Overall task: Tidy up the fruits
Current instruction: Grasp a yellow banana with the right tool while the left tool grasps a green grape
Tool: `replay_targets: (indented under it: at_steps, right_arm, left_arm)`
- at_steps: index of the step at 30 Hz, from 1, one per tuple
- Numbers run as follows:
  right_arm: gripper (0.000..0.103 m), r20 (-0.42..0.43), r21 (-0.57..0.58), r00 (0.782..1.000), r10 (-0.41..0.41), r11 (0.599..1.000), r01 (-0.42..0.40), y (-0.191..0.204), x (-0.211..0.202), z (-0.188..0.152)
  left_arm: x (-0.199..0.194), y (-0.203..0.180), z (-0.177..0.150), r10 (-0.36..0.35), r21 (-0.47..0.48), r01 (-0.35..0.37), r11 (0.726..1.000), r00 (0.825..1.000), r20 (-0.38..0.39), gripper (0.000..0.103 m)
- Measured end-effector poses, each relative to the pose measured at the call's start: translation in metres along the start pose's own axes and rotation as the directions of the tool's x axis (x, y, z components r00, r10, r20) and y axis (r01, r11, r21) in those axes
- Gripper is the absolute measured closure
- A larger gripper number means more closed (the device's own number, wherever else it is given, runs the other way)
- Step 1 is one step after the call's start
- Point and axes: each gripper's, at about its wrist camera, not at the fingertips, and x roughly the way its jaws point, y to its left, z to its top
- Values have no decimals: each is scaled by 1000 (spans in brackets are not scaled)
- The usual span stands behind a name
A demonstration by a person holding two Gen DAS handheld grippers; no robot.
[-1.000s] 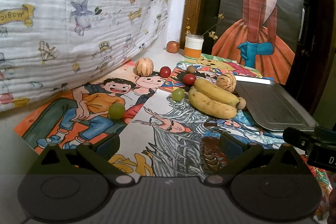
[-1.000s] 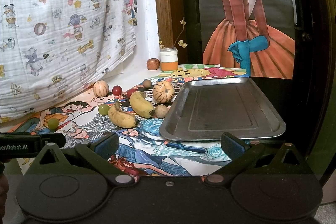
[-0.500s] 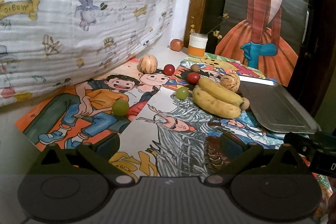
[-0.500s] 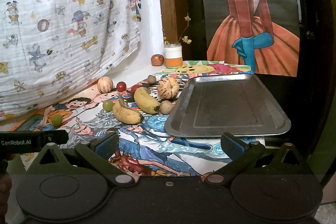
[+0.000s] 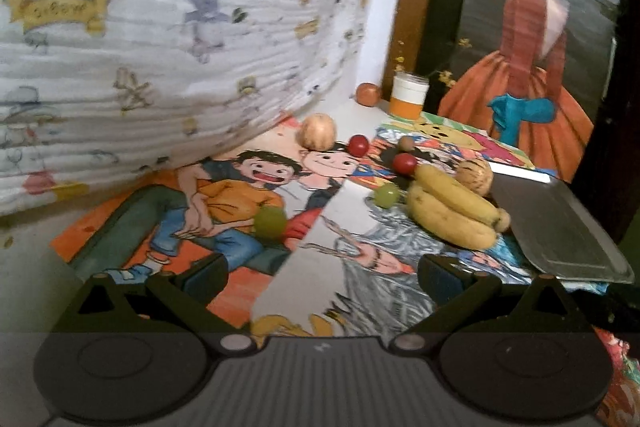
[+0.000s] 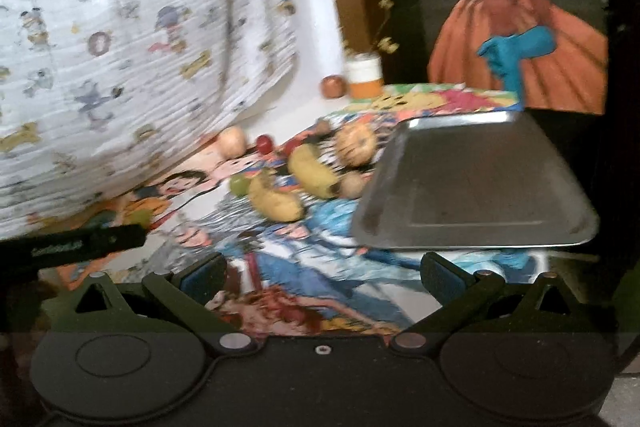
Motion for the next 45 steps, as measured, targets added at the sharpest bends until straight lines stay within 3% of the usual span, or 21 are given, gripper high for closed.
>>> replay_targets:
  at_steps: [3,6,9,13,23,30,36,45]
  right_arm:
    - [0,-33,-52,998,59,997,-60,6,3,11]
    - [0,-107,-101,982,157,981,-168,11,9,25]
    - [1,-141,-179,971,195,959,-219,21,16,37]
    - [4,-163,-305,965,207,919,-249,32,30,54]
    - [31,-248,-494,954,171,824,-276,48,86,70]
    - [50,-258,-464,953,157,845,-265,48,123,78]
    - [57,-284,-458,944,166,842,-286,51,146,78]
    - [59,-299,-404,940,162,871,-278,46,160,77]
  left_arm:
    - [2,10,6,13,6,-13,1000,1000,0,0]
    - [4,21,15,33,4,-33,999,999,12,0]
    - [11,33,21,70,-27,-70,997,998,-3,0]
    - [19,40,26,61,-24,-61,998,998,-17,0]
    - [45,34,32,0,26,2,1000,996,-85,6]
    - [61,33,35,-22,31,25,999,995,-100,20]
    - [69,36,35,-22,20,24,1000,994,-110,47]
    - [73,28,33,-34,19,37,999,994,-101,66]
